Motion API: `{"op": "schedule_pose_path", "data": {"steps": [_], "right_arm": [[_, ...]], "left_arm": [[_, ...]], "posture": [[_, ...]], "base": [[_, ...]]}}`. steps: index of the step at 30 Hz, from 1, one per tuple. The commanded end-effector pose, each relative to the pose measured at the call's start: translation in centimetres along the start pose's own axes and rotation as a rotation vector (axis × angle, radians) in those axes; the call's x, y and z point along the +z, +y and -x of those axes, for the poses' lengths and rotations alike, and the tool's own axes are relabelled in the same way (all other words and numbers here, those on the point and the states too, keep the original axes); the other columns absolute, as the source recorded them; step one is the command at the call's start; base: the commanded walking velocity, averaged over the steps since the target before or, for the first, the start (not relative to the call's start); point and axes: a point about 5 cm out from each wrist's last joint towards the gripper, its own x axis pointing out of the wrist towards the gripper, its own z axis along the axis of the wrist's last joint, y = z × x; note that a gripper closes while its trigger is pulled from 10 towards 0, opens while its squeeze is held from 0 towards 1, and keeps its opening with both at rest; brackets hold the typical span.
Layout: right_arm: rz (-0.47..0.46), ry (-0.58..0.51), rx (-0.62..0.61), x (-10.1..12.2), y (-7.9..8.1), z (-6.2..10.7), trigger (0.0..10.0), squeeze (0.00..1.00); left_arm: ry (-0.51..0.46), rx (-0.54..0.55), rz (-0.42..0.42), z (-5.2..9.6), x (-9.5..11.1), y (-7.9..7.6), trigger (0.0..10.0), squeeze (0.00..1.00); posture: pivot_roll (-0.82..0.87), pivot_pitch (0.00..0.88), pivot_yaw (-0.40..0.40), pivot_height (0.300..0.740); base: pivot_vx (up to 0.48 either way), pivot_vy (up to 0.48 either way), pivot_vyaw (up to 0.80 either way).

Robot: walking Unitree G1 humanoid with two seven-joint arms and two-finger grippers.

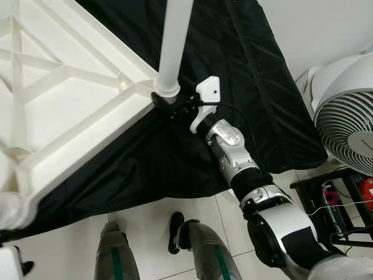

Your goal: Building children table

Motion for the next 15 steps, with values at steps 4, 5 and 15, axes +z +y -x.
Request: {"op": "schedule_pose_path", "data": {"steps": [4, 5, 15], "right_arm": [[-0.003, 0.024, 0.009, -0.7, 0.2, 0.2, 10.0, 0.0], [-0.003, 0.024, 0.009, -0.7, 0.2, 0.2, 10.0, 0.0], [0.006, 0.018, -0.001, -0.7, -0.1, 0.3, 10.0, 0.0]], "left_arm": [[0.166, 0.108, -0.043, 1.7, -2.2, 2.0, 10.0, 0.0], [0.166, 0.108, -0.043, 1.7, -2.2, 2.0, 10.0, 0.0], [-0.048, -0.069, 0.156, 0.4, 0.6, -0.5, 10.0, 0.0]], "posture": [[0.38, 0.279, -0.136, 0.74], [0.38, 0.279, -0.136, 0.74], [0.37, 0.289, -0.115, 0.74]], "base": [[0.0, 0.0, 0.0], [0.0, 0.0, 0.0], [0.0, 0.0, 0.0]]}}
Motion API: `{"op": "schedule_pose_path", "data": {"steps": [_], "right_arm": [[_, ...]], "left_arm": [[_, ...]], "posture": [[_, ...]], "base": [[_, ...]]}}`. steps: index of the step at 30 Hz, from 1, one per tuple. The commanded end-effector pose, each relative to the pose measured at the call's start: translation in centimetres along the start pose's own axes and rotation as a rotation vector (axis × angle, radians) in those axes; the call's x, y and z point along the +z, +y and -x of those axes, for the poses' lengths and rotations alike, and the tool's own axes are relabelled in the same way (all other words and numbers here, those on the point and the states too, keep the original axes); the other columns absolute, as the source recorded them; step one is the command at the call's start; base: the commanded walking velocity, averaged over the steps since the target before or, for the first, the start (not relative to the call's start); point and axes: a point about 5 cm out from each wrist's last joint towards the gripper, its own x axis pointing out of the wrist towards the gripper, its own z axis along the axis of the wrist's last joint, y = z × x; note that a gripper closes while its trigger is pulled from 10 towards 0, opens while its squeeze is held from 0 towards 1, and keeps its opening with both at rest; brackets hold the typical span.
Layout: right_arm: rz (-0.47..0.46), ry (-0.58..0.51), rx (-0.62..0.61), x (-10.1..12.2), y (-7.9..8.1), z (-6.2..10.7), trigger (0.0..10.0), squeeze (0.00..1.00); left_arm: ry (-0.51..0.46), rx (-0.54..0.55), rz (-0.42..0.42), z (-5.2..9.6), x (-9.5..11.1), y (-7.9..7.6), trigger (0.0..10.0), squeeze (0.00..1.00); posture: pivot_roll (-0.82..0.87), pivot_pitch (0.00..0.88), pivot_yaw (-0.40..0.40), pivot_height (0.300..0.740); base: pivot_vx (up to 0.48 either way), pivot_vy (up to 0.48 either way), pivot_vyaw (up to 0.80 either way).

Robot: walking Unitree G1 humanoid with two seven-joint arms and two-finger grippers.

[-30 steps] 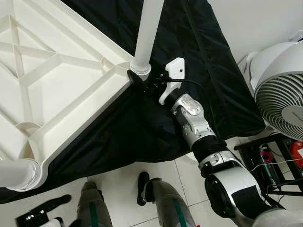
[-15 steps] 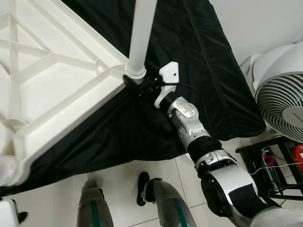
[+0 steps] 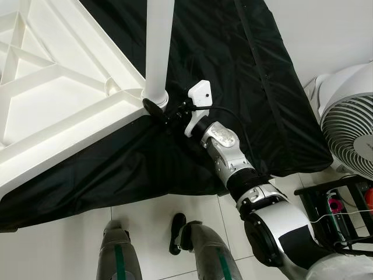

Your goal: Building children table

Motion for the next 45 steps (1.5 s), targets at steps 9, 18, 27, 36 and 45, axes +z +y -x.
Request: {"op": "schedule_pose_path", "data": {"steps": [9, 18, 27, 36, 45], "right_arm": [[-0.002, 0.019, -0.041, -0.5, -0.7, 0.6, 10.0, 0.0], [-0.017, 0.019, -0.042, -0.8, -0.3, 0.4, 10.0, 0.0], [-0.027, 0.01, -0.051, -0.7, -0.1, 0.1, 10.0, 0.0], [-0.023, 0.013, -0.073, -0.8, -0.5, 0.3, 10.0, 0.0], [-0.011, 0.025, -0.085, -0.8, -0.8, 0.4, 10.0, 0.0]], "left_arm": [[-0.062, -0.4, 0.294, 1.2, 1.2, -6.0, 10.0, 0.0], [0.276, -0.324, 0.24, 3.2, -4.0, -4.8, 10.0, 0.0], [0.323, 0.156, 0.042, 2.8, -5.3, 2.0, 10.0, 0.0], [0.138, 0.542, -0.006, 1.4, -2.7, 6.6, 10.0, 0.0], [-0.157, 0.42, 0.221, -2.3, 0.5, 3.5, 10.0, 0.0]], "posture": [[0.37, 0.301, -0.099, 0.74], [0.41, 0.295, -0.09, 0.74], [0.41, 0.281, -0.086, 0.74], [0.39, 0.271, -0.084, 0.74], [0.38, 0.267, -0.09, 0.74]], "base": [[0.0, 0.0, 0.0], [0.0, 0.0, 0.0], [0.0, 0.0, 0.0], [0.0, 0.0, 0.0], [0.0, 0.0, 0.0]]}}
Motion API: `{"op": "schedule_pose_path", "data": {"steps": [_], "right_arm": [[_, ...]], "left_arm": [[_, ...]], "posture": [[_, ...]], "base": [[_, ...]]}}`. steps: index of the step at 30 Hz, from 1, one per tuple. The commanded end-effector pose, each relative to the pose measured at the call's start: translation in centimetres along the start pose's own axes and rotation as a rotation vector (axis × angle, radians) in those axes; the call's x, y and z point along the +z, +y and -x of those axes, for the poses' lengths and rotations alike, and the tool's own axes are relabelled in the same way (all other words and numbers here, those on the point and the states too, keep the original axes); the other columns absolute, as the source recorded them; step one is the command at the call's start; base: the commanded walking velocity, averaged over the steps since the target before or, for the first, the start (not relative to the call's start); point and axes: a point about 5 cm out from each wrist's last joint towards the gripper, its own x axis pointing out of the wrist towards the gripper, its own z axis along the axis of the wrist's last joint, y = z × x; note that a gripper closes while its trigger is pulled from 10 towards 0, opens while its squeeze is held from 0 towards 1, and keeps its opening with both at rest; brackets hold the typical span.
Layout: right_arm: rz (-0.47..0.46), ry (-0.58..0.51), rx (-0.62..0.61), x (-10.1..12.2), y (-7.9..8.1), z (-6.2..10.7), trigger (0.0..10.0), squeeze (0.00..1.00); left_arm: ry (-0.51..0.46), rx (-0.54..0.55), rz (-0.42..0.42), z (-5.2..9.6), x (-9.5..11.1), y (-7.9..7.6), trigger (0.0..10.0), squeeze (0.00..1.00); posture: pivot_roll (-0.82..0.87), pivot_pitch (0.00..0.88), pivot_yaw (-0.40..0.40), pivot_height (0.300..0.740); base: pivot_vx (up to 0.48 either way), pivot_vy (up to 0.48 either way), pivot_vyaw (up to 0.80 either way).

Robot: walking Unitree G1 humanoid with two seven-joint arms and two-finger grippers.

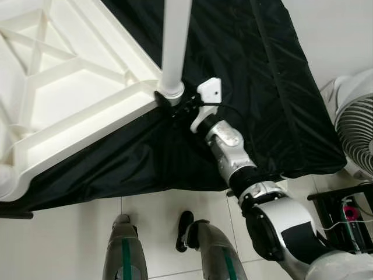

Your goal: Building children table

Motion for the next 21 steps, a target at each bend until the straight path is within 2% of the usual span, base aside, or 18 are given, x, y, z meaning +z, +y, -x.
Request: {"op": "schedule_pose_path", "data": {"steps": [1, 3, 7, 10, 11, 12, 13, 16, 21], "right_arm": [[-0.001, 0.038, 0.032, -0.7, 0.8, -0.1, 10.0, 0.0], [-0.001, 0.038, 0.032, -0.7, 0.8, -0.1, 10.0, 0.0], [-0.041, 0.026, -0.026, -0.4, 0.3, -0.3, 10.0, 0.0], [-0.063, -0.001, -0.143, 0.1, -0.8, -0.4, 10.0, 0.0], [-0.063, -0.001, -0.143, 0.1, -0.8, -0.4, 10.0, 0.0], [-0.053, -0.007, -0.258, 0.4, -2.0, -0.2, 10.0, 0.0], [-0.053, -0.007, -0.258, 0.4, -2.0, -0.2, 10.0, 0.0], [-0.039, -0.028, -0.415, 0.9, -3.7, 0.4, 10.0, 0.0], [-0.026, -0.058, -0.46, 1.3, -4.4, 1.1, 10.0, 0.0]], "left_arm": [[-0.102, -0.082, 0.051, -0.9, 1.5, -2.0, 10.0, 0.0], [-0.102, -0.082, 0.051, -0.9, 1.5, -2.0, 10.0, 0.0], [-0.183, -0.123, 0.159, -2.4, 3.2, -4.3, 10.0, 0.0], [-0.232, -0.129, 0.222, -3.0, 4.6, -5.1, 10.0, 0.0], [-0.232, -0.129, 0.222, -3.0, 4.6, -5.1, 10.0, 0.0], [-0.269, -0.138, 0.255, -3.4, 5.4, -5.5, 10.0, 0.0], [-0.269, -0.138, 0.255, -3.4, 5.4, -5.5, 10.0, 0.0], [-0.336, -0.164, 0.313, -4.0, 6.9, -6.3, 10.0, 0.0], [-0.401, -0.194, 0.369, -4.8, 8.2, -7.0, 10.0, 0.0]], "posture": [[0.38, 0.267, -0.09, 0.74], [0.38, 0.267, -0.09, 0.74], [0.37, 0.262, -0.088, 0.74], [0.36, 0.26, -0.08, 0.74], [0.36, 0.26, -0.08, 0.74], [0.36, 0.259, -0.078, 0.74], [0.36, 0.259, -0.078, 0.74], [0.35, 0.257, -0.069, 0.74], [0.33, 0.255, -0.064, 0.74]], "base": [[0.0, 0.0, 0.0], [0.0, 0.0, 0.0], [0.0, 0.0, 0.0], [0.0, 0.0, 0.0], [0.0, 0.0, 0.0], [0.0, 0.0, 0.0], [0.0, 0.0, 0.0], [0.0, 0.0, 0.0], [0.0, 0.0, 0.0]]}}
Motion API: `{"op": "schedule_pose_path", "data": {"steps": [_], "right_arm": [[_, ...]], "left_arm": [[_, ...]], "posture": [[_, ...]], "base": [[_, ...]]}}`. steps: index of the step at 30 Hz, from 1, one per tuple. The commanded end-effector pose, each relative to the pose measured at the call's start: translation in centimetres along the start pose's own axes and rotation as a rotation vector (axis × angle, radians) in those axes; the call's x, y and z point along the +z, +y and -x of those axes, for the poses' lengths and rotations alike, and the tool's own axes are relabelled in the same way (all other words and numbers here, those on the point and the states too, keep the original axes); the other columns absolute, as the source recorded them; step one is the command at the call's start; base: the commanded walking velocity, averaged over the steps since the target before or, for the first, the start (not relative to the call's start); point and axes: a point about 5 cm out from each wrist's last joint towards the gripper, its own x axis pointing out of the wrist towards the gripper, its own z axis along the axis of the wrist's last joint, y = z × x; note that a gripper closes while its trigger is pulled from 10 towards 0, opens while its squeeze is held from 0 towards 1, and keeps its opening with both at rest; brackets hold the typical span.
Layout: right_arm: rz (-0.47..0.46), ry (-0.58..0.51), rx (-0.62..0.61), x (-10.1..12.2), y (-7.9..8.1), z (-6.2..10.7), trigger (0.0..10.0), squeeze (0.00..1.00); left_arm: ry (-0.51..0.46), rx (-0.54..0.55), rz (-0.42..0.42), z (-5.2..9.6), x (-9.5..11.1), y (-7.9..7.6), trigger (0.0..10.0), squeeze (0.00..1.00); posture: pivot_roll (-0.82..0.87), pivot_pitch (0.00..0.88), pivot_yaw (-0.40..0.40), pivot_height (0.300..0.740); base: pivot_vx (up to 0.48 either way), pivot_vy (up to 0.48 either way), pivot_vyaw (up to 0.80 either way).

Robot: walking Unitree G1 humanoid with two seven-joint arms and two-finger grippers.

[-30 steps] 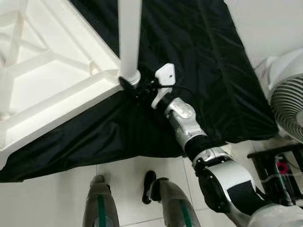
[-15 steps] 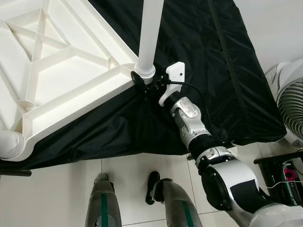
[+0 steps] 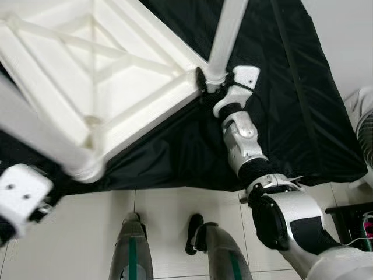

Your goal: Building children table

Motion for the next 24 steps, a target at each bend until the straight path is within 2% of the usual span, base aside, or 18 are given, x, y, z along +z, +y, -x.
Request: {"op": "schedule_pose_path", "data": {"steps": [1, 8, 11, 12, 14, 16, 18, 19, 21, 24], "right_arm": [[-0.011, -0.003, -0.006, -0.4, -0.2, 0.7, 10.0, 0.0], [-0.014, -0.034, -0.024, 0.1, -0.9, 1.3, 10.0, 0.0], [-0.03, -0.032, -0.067, 0.2, -1.8, 2.8, 10.0, 0.0], [-0.03, -0.032, -0.067, 0.2, -1.8, 2.8, 10.0, 0.0], [-0.012, -0.016, -0.021, 0.1, -1.8, 3.9, 10.0, 0.0], [-0.012, -0.016, -0.021, 0.1, -1.8, 3.9, 10.0, 0.0], [0.0, 0.003, 0.017, 0.1, -2.0, 5.0, 10.0, 0.0], [0.009, 0.014, 0.022, 0.2, -2.5, 5.6, 10.0, 0.0], [0.009, 0.014, 0.022, 0.2, -2.5, 5.6, 10.0, 0.0], [0.03, 0.023, 0.024, 0.5, -3.4, 6.4, 10.0, 0.0]], "left_arm": [[-0.042, -0.115, 0.064, -1.1, 0.4, -1.9, 10.0, 0.0], [-0.056, -0.143, 0.076, -2.1, 0.7, -2.6, 10.0, 0.0], [-0.088, -0.186, 0.101, -3.2, 1.3, -3.6, 10.0, 0.0], [-0.088, -0.186, 0.101, -3.2, 1.3, -3.6, 10.0, 0.0], [-0.103, -0.21, 0.107, -3.7, 1.4, -4.0, 10.0, 0.0], [-0.103, -0.21, 0.107, -3.7, 1.4, -4.0, 10.0, 0.0], [-0.113, -0.228, 0.116, -4.3, 1.5, -4.3, 10.0, 0.0], [-0.12, -0.239, 0.107, -4.5, 1.4, -4.1, 10.0, 0.0], [-0.12, -0.239, 0.107, -4.5, 1.4, -4.1, 10.0, 0.0], [-0.141, -0.24, 0.093, -4.8, 1.4, -3.2, 10.0, 0.0]], "posture": [[0.32, 0.254, -0.063, 0.74], [0.29, 0.254, -0.059, 0.74], [0.26, 0.252, -0.056, 0.74], [0.26, 0.252, -0.056, 0.74], [0.24, 0.248, -0.055, 0.74], [0.24, 0.248, -0.055, 0.74], [0.2, 0.237, -0.047, 0.74], [0.18, 0.229, -0.045, 0.74], [0.18, 0.229, -0.045, 0.74], [0.17, 0.217, -0.039, 0.74]], "base": [[0.0, 0.0, 0.0], [0.0, 0.0, 0.0], [0.0, 0.0, 0.0], [0.0, 0.0, 0.0], [0.0, 0.0, 0.0], [0.0, 0.0, 0.0], [0.0, 0.0, 0.0], [0.0, 0.0, 0.0], [0.0, 0.0, 0.0], [0.0, 0.0, 0.0]]}}
